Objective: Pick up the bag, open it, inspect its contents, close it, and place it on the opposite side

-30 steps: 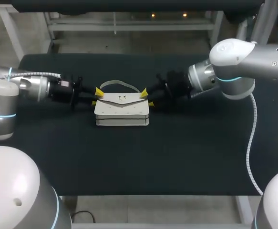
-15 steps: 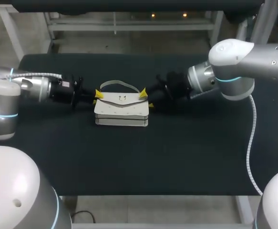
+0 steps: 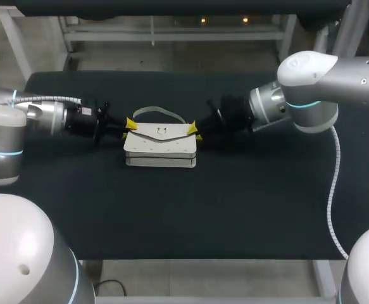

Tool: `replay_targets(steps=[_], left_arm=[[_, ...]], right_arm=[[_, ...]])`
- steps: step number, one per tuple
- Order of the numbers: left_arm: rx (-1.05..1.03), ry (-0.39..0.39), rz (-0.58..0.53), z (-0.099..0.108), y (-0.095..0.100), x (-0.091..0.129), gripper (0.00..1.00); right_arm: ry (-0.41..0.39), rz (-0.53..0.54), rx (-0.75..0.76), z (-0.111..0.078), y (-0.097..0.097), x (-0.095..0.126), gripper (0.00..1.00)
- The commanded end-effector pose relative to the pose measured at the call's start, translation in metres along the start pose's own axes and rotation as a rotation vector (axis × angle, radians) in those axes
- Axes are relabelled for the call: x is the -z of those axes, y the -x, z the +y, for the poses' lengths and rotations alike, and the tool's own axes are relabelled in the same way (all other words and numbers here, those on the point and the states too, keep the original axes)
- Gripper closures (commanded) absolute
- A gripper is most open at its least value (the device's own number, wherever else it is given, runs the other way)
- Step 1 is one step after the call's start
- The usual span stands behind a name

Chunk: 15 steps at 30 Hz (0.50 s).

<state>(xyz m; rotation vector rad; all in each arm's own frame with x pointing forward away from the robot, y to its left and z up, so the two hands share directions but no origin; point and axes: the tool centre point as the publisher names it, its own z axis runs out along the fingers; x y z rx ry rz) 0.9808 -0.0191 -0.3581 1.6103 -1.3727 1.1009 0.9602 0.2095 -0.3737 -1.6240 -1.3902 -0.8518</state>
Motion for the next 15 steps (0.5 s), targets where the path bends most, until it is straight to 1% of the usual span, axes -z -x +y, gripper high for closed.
replay_targets(steps=[1,7,12,15], left_arm=[[-0.008,-0.01,0.002,0.005,-0.003,0.003,0.0],[-0.035,-0.014,0.011,0.015,-0.01,0.012,0.0],[-0.05,-0.021,0.017,0.025,-0.013,0.02,0.0],[-0.056,-0.022,0.016,0.031,-0.012,0.022,0.2]], right_arm=[[0.004,-0.003,-0.006,-0.001,-0.002,0.003,0.0],[0.018,-0.02,-0.016,-0.003,-0.002,0.015,0.0],[0.041,-0.075,-0.038,-0.003,0.007,0.03,0.0],[0.063,-0.093,-0.059,-0.003,0.015,0.041,0.0]])
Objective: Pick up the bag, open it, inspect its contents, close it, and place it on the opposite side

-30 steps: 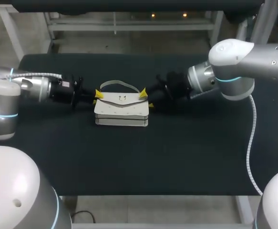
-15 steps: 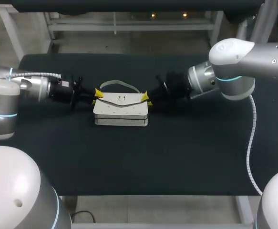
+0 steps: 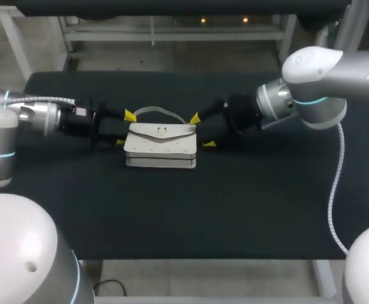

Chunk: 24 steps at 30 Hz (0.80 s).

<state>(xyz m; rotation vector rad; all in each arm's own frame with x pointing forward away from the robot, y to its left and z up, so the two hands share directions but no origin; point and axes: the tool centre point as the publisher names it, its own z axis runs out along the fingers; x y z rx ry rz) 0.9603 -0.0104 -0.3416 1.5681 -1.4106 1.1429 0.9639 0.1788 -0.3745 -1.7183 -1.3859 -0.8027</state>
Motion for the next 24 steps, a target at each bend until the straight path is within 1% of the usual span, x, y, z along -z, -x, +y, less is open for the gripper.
replay_targets(steps=[1,2,5,6,11,18,20,22,23,24], left_arm=[[-0.008,-0.023,-0.01,0.013,-0.002,0.006,0.25],[-0.007,-0.022,-0.011,0.015,-0.001,0.006,0.35],[-0.004,-0.02,-0.028,0.018,0.0,0.005,0.56],[-0.004,-0.016,-0.034,0.019,0.001,0.005,0.59],[0.01,-0.004,-0.049,0.019,0.005,0.003,0.56],[0.041,0.011,-0.056,0.017,0.012,0.001,0.57],[0.051,0.022,-0.058,0.017,0.013,0.001,0.6],[0.053,0.027,-0.057,0.017,0.015,0.0,0.6],[0.055,0.03,-0.059,0.017,0.015,0.0,0.63],[0.057,0.034,-0.057,0.017,0.015,0.0,0.72]], right_arm=[[0.038,-0.028,-0.019,-0.007,0.005,0.018,0.0],[0.044,-0.034,-0.022,-0.007,0.007,0.021,0.0],[0.054,-0.075,-0.031,-0.004,0.012,0.03,0.0],[0.054,-0.089,-0.034,-0.003,0.013,0.032,0.0],[0.067,-0.114,-0.045,0.001,0.019,0.044,0.0],[0.063,-0.15,-0.057,0.009,0.027,0.061,0.0],[0.068,-0.155,-0.058,0.01,0.029,0.064,0.0],[0.074,-0.167,-0.055,0.013,0.032,0.068,0.0],[0.075,-0.17,-0.056,0.015,0.033,0.069,0.0],[0.076,-0.176,-0.057,0.016,0.035,0.071,0.0]])
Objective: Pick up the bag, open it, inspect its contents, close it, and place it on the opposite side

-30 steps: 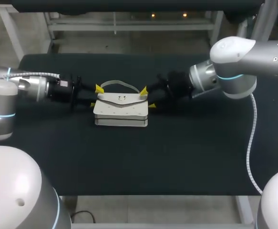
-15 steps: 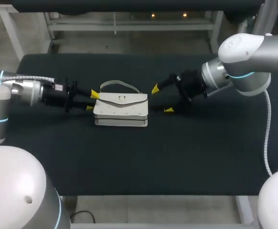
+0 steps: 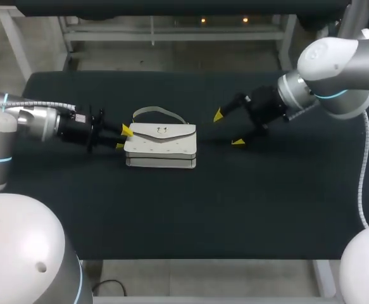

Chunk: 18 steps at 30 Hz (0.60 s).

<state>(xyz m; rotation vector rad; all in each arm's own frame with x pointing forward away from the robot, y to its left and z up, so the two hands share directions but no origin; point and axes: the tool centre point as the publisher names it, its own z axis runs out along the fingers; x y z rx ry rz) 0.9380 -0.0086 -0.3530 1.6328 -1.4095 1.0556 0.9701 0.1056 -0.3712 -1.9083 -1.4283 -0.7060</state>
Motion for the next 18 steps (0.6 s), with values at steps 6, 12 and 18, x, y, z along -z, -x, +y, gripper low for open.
replay_targets(steps=[6,12,18], left_arm=[[0.007,0.033,0.01,-0.005,0.006,-0.002,1.0],[0.006,0.044,0.014,-0.004,0.007,-0.001,1.0],[0.001,0.048,0.016,-0.004,0.005,0.001,1.0]], right_arm=[[0.0,-0.026,-0.006,0.01,0.011,0.016,0.0],[-0.001,-0.063,-0.004,0.017,0.018,0.034,0.0],[-0.04,-0.099,0.008,0.02,0.024,0.044,0.0]])
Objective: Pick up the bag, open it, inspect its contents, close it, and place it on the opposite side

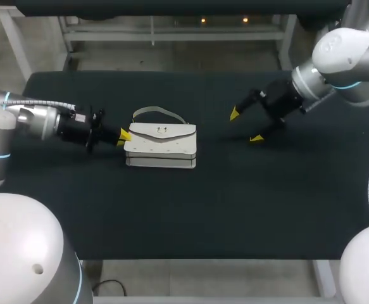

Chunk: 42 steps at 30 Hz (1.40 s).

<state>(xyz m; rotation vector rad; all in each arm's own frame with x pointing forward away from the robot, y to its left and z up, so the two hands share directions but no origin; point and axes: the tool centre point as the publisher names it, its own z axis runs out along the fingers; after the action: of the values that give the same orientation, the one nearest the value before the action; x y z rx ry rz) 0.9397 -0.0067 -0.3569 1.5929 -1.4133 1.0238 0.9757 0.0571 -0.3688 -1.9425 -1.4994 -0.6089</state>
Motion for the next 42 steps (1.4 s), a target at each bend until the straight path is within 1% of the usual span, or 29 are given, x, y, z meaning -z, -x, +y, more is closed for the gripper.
replay_targets(steps=[1,2,28,35,42], left_arm=[[-0.006,0.008,0.0,-0.002,0.0,0.002,1.0],[-0.013,0.009,-0.014,-0.002,-0.001,0.002,1.0],[-0.013,0.009,-0.014,-0.002,-0.001,0.002,1.0],[-0.029,0.001,-0.027,-0.004,-0.001,0.009,1.0],[-0.052,-0.008,-0.033,-0.011,0.0,0.024,1.0]], right_arm=[[-0.018,-0.003,-0.002,0.005,-0.002,0.007,0.0],[-0.018,-0.003,-0.002,0.005,-0.002,0.007,0.0],[-0.018,-0.003,-0.002,0.005,-0.002,0.007,0.0],[0.011,-0.025,0.029,0.01,0.006,0.019,0.0],[0.054,-0.053,0.047,0.018,0.017,0.04,0.0]])
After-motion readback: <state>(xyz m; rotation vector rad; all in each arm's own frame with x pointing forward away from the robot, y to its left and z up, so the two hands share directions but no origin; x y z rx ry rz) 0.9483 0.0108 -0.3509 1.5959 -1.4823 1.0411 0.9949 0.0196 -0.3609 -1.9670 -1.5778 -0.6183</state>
